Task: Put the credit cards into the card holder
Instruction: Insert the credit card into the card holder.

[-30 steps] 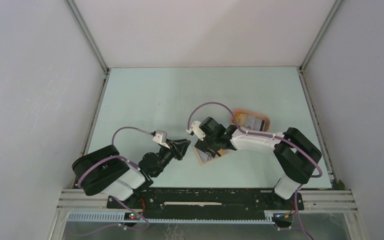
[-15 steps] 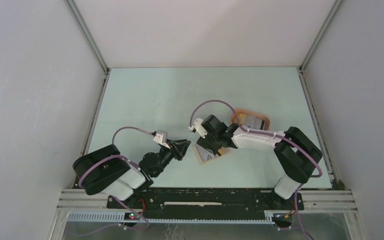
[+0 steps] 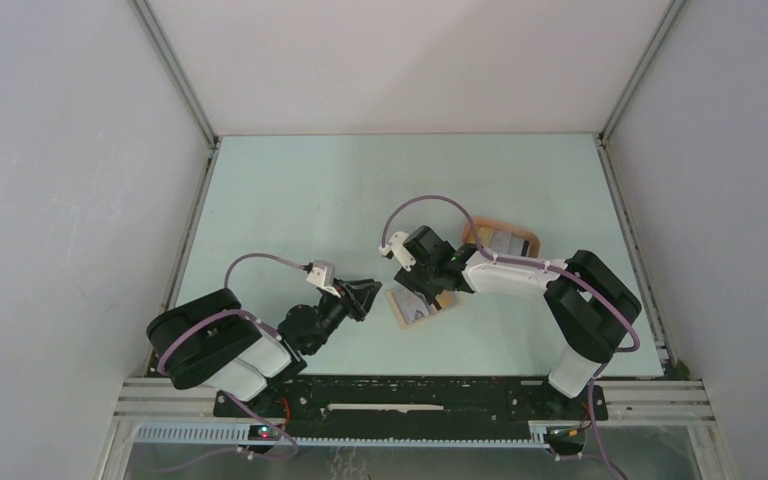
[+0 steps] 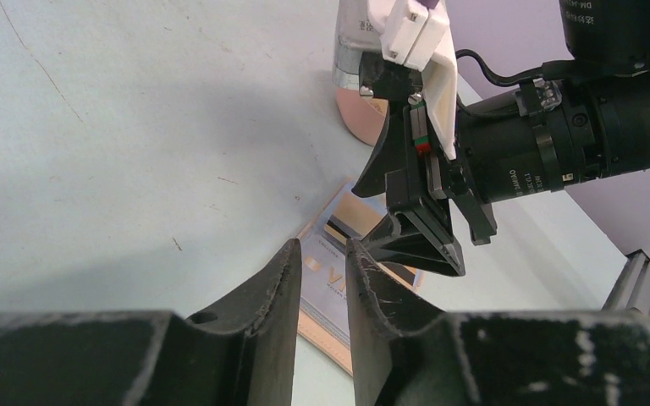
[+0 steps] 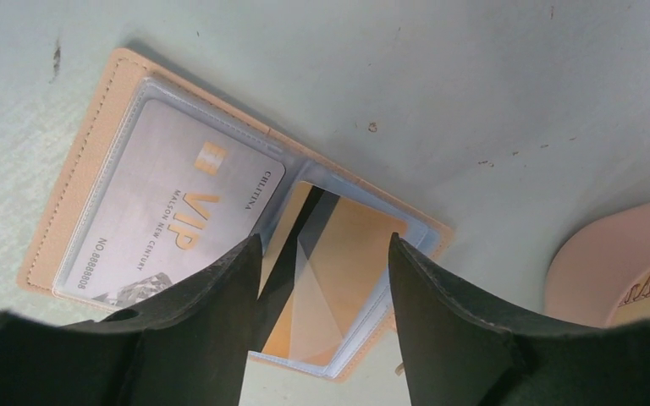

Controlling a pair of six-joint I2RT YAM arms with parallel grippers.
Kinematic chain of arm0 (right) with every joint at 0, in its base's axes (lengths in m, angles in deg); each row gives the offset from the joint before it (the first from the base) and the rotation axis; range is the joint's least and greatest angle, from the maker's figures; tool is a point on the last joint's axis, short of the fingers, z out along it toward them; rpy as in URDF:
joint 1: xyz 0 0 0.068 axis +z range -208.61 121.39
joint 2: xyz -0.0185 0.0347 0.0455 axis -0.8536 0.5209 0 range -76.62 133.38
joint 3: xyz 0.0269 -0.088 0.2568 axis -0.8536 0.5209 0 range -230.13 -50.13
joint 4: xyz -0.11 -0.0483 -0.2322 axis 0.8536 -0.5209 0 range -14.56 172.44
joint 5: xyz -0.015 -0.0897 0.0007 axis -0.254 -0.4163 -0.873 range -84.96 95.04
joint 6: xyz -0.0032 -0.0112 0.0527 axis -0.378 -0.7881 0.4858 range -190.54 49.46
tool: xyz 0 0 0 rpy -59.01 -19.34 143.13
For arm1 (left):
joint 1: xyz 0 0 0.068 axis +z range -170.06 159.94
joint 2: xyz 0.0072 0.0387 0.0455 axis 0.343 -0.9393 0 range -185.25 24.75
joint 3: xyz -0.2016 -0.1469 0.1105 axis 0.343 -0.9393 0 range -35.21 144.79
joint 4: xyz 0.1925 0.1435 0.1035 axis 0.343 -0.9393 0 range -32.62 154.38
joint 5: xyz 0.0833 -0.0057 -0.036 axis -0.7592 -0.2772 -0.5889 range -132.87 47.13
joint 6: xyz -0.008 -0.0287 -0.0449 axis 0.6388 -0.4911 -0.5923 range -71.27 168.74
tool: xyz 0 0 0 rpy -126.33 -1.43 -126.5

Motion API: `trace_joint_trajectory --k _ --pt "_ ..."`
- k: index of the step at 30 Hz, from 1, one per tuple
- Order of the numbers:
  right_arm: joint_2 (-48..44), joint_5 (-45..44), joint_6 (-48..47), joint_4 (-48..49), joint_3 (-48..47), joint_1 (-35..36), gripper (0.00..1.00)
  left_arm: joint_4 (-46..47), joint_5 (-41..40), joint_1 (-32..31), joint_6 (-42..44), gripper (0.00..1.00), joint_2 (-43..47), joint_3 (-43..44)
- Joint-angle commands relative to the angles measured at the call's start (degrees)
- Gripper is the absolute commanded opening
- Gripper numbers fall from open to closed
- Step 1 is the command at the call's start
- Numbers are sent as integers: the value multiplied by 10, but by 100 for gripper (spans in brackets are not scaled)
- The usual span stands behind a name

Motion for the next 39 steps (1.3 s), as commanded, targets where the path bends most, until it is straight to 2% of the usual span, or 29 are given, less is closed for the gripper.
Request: trace_joint_trajectory --k 1,5,13,15,21,25,28,29,30,32,34,36,38,39 --pt "-2 -20 17 17 -20 -3 63 23 -5 -3 0 31 -2 -26" --pt "-6 -31 11 17 -20 -4 59 23 -5 -3 1 30 -3 -27" --pt "-14 -44 6 16 -20 -8 59 23 -5 -2 1 30 -2 -27" --pt "-21 -37 3 13 -20 -9 62 23 -2 -2 0 30 1 -27" --pt "-74 28 -17 -25 -29 -11 79 22 16 -3 7 32 60 -45" --pt "-110 136 -47 -84 -40 -30 80 14 32 -3 13 34 135 -61" --pt "-134 229 -55 -124 -46 -65 78 -66 53 -3 27 36 213 -47" --pt "-141 255 -54 -131 -46 -78 78 -133 65 -3 36 37 247 -28" --pt "-148 282 -51 -139 -46 -91 78 -243 81 -2 52 39 300 9" --pt "-160 335 -41 -147 -46 -119 77 -398 91 -4 91 45 371 59" --pt "-166 389 -26 -152 -46 -154 76 -486 84 -3 129 57 431 87" --pt "-162 444 -6 -154 -43 -180 75 -530 70 -2 162 73 478 98" --pt "-151 499 14 -155 -39 -205 74 -543 50 -2 176 96 510 99" --pt "-142 519 22 -158 -37 -217 73 -544 40 -2 171 99 521 98"
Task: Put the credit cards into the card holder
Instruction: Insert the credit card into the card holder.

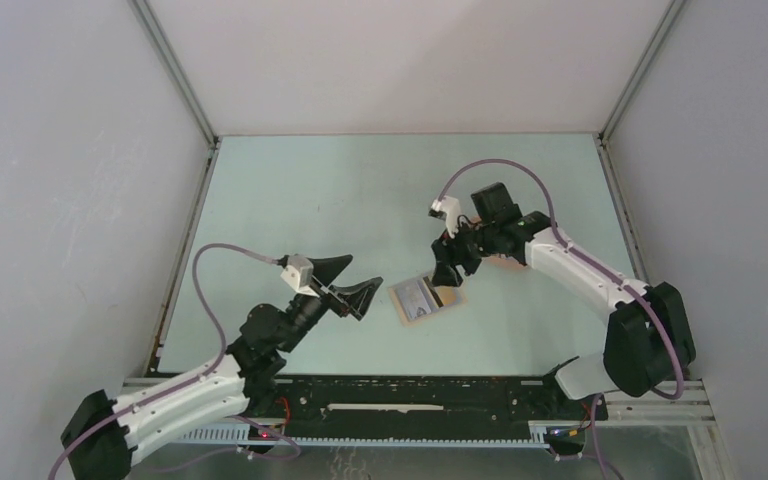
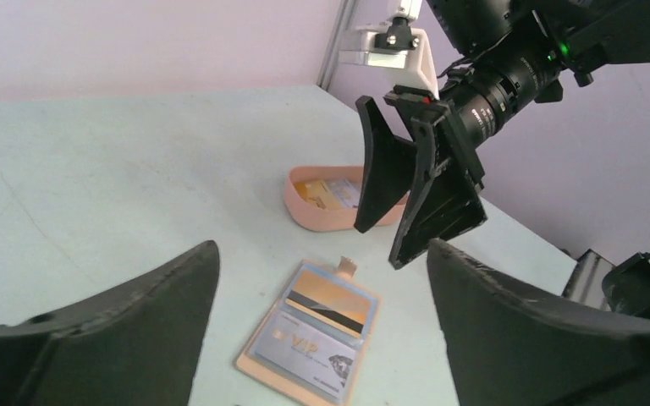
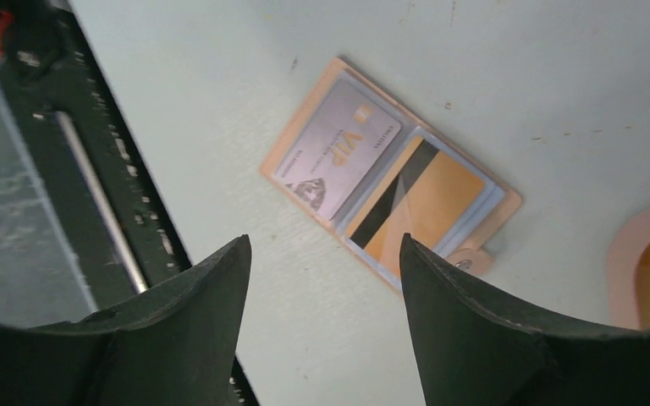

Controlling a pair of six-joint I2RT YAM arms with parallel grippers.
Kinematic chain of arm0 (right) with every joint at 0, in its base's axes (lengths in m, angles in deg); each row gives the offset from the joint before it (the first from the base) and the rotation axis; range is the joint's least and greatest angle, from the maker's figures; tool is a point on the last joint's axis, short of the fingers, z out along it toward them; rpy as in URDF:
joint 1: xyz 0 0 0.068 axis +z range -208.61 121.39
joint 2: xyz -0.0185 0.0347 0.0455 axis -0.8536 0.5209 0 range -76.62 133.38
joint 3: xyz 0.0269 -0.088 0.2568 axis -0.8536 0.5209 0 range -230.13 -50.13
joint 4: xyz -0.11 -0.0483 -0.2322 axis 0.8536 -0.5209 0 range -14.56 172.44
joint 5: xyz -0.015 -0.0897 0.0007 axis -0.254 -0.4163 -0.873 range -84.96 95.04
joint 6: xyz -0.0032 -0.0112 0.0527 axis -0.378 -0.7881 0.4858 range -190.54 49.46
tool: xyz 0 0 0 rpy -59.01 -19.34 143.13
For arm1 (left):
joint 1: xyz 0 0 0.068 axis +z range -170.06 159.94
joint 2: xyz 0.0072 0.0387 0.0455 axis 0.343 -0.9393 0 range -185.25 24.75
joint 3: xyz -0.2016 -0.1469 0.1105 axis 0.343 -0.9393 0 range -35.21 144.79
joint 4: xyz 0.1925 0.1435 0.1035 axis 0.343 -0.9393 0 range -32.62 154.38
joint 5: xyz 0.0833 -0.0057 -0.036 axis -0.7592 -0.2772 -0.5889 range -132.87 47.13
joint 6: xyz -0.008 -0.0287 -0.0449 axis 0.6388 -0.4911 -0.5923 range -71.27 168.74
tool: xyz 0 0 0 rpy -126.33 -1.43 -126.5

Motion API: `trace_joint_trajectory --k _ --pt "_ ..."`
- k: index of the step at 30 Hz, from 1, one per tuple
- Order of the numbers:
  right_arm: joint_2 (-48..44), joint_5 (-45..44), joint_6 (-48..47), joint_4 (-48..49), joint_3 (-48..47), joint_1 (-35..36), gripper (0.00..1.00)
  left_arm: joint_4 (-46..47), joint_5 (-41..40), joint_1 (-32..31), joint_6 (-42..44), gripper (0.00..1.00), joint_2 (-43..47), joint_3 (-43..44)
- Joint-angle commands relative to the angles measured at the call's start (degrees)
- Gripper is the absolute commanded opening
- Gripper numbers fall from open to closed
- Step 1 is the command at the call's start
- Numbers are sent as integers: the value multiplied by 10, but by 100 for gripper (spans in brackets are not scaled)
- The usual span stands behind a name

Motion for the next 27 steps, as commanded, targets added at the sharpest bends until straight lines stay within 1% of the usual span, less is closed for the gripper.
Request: trace_joint_trajectory --k 1,3,5,7,11,13,16,19,23,24,27 --pt "20 156 51 -20 -7 -45 72 -111 -36 -1 49 100 51 25" --pt "45 184 65 -27 -7 -68 64 -97 -36 2 36 100 52 19" --pt "71 182 69 -32 -8 -78 60 -77 -24 6 21 100 34 13" --pt "86 170 65 -35 -7 -76 60 -37 -19 7 4 100 2 -1" --pt "105 112 68 -29 -11 -58 60 96 -20 9 -29 99 -92 -32" --pt "118 90 68 -29 -14 -53 60 145 -15 9 -36 92 -155 -35" --pt "140 59 68 -32 -20 -48 59 192 -1 9 -33 84 -230 -23" --pt "156 33 69 -33 -24 -46 59 252 8 9 -37 83 -298 -24" --pt "171 13 76 -29 -28 -47 59 370 13 10 -43 80 -381 -37" --pt "174 9 77 -29 -30 -47 59 390 15 10 -43 78 -397 -38" --pt "180 3 81 -25 -32 -50 59 396 26 10 -41 73 -426 -26"
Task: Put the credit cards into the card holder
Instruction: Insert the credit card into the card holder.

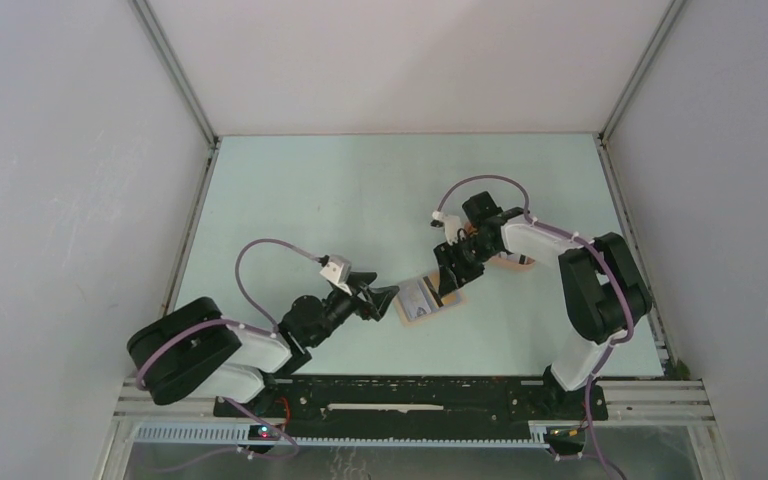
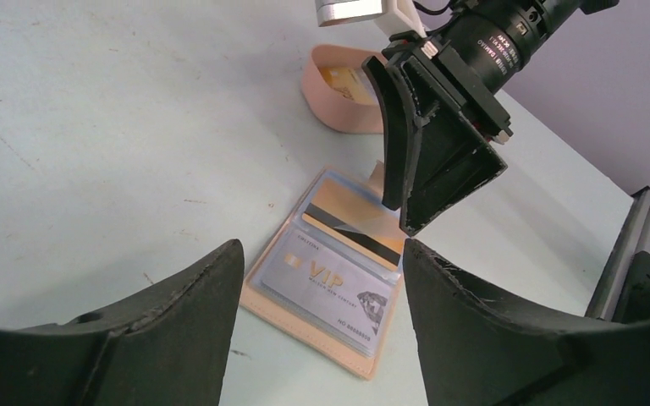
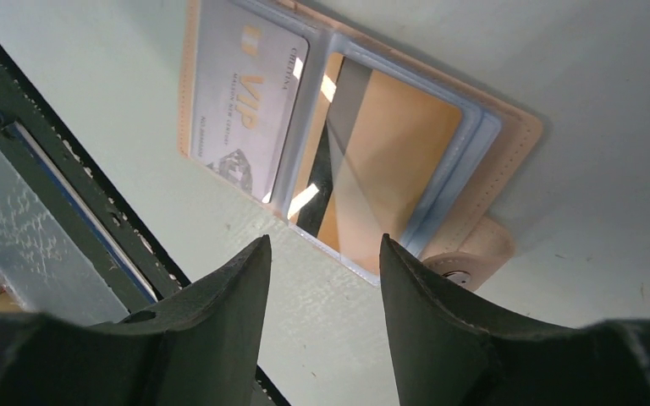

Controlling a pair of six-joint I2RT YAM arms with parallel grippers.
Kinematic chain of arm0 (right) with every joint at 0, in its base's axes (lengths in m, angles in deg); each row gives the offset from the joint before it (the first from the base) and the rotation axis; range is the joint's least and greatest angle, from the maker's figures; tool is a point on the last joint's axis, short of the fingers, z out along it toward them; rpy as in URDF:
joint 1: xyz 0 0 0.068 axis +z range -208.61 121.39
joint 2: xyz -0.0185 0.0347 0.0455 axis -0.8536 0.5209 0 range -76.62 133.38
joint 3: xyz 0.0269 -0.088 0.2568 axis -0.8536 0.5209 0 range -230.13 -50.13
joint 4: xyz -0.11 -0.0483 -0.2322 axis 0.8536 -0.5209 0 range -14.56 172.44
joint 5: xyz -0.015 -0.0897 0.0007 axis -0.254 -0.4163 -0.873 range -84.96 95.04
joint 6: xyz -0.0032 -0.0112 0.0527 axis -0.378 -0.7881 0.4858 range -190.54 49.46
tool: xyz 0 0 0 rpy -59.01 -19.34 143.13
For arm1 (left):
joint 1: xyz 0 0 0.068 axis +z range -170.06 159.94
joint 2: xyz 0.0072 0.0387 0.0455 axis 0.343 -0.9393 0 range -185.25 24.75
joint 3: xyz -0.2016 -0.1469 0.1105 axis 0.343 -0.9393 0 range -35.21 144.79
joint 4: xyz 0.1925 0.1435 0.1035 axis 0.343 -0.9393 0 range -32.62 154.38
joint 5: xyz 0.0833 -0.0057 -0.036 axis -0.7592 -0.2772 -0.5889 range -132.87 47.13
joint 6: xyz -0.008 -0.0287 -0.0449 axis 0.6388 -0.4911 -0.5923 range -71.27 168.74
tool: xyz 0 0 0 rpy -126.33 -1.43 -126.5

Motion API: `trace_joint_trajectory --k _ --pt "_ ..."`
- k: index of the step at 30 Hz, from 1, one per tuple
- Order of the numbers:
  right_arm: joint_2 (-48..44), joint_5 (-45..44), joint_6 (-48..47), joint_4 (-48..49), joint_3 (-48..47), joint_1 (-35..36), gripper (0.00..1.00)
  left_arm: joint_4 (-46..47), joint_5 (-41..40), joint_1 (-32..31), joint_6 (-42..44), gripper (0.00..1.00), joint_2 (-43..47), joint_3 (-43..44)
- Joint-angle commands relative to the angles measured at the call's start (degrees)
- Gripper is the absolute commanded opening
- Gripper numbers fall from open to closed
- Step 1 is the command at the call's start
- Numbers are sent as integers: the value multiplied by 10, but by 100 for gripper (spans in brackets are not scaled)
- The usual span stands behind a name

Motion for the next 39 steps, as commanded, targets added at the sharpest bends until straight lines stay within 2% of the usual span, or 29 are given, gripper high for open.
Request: trace_joint_trajectory --k 1,6,12,24,27,31,39 --pt "8 -22 14 4 -24 -1 59 104 23 3 -1 72 -36 2" --pt "20 -17 21 3 -27 -10 60 104 27 3 -1 66 -57 10" --pt "29 -1 27 3 -28 -20 60 103 37 3 -1 53 -83 26" --pt "65 26 32 -9 -36 -37 61 97 50 4 -5 50 -104 42" --pt "67 28 33 -10 -39 -38 60 94 57 4 -14 43 -117 52" --pt "65 37 33 -11 -39 -43 57 78 66 10 -36 24 -137 69" --pt "68 54 32 -16 -42 -54 55 26 150 26 -111 13 -222 153"
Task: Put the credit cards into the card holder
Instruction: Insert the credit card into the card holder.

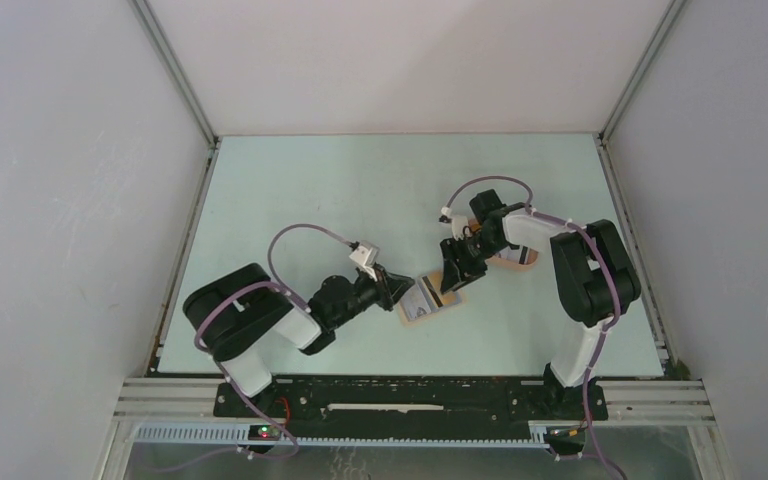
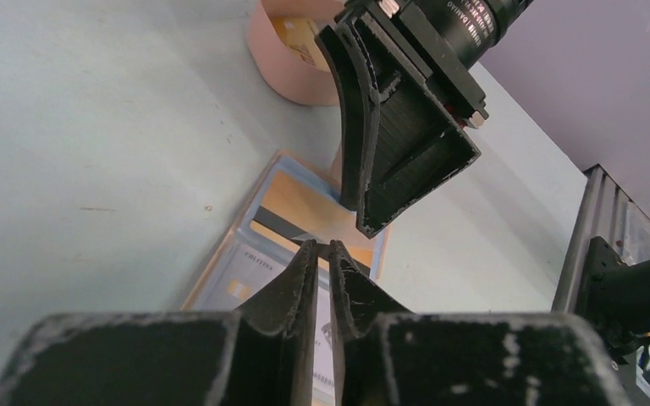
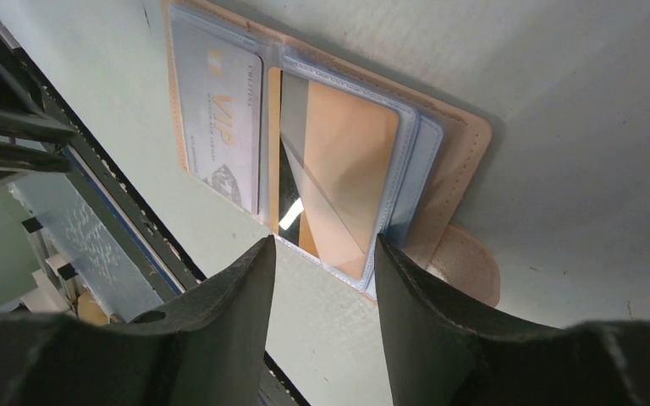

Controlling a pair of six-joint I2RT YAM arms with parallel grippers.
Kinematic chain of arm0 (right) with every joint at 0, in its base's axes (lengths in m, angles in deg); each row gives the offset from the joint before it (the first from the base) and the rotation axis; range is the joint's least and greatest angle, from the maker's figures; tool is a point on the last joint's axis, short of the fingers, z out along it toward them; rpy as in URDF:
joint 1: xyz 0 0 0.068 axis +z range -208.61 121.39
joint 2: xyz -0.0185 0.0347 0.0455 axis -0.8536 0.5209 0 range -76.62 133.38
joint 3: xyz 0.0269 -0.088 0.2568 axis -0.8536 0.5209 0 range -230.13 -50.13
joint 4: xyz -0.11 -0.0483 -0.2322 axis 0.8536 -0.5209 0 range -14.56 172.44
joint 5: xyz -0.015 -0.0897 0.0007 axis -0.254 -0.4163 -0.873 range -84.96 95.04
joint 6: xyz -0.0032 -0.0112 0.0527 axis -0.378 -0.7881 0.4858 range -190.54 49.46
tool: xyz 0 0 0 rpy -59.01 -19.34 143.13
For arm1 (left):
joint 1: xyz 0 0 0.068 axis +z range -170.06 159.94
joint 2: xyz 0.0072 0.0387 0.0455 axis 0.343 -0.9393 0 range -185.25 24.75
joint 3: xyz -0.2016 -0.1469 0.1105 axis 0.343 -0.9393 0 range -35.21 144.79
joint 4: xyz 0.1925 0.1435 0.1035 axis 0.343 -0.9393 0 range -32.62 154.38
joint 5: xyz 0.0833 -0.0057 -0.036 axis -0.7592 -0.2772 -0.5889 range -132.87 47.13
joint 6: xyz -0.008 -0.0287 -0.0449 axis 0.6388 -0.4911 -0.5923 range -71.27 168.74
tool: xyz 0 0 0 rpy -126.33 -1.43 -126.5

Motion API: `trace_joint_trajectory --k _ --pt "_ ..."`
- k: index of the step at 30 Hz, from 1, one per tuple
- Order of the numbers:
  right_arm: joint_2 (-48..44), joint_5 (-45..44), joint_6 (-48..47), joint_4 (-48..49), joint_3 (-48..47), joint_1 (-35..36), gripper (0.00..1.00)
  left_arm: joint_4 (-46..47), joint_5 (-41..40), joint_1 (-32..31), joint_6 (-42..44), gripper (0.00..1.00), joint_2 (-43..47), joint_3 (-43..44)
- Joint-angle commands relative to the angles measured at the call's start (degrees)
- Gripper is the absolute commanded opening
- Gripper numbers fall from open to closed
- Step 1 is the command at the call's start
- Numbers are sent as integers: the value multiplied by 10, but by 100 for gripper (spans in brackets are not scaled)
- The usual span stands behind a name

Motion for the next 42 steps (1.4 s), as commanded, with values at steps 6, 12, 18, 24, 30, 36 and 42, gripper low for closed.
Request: trace_joint_trajectory --k 6,12,18,24,30,36,42 --pt "11 23 4 -6 -17 -11 54 -88 84 9 -82 5 -98 117" --pt "13 31 3 -9 -19 -14 54 -156 85 9 -89 2 -116 152" --pt "11 48 -1 -11 -20 -21 54 -188 81 9 -89 3 -120 167" --pt "5 66 -3 -13 -20 -28 54 -196 72 10 -89 5 -119 167" --pt "12 81 2 -13 -21 -33 54 -206 76 11 -90 4 -123 174" --pt "17 50 9 -12 -20 -41 54 -210 76 13 -93 2 -126 177" --pt "38 58 9 -15 -22 -41 55 -220 76 14 -93 1 -130 182"
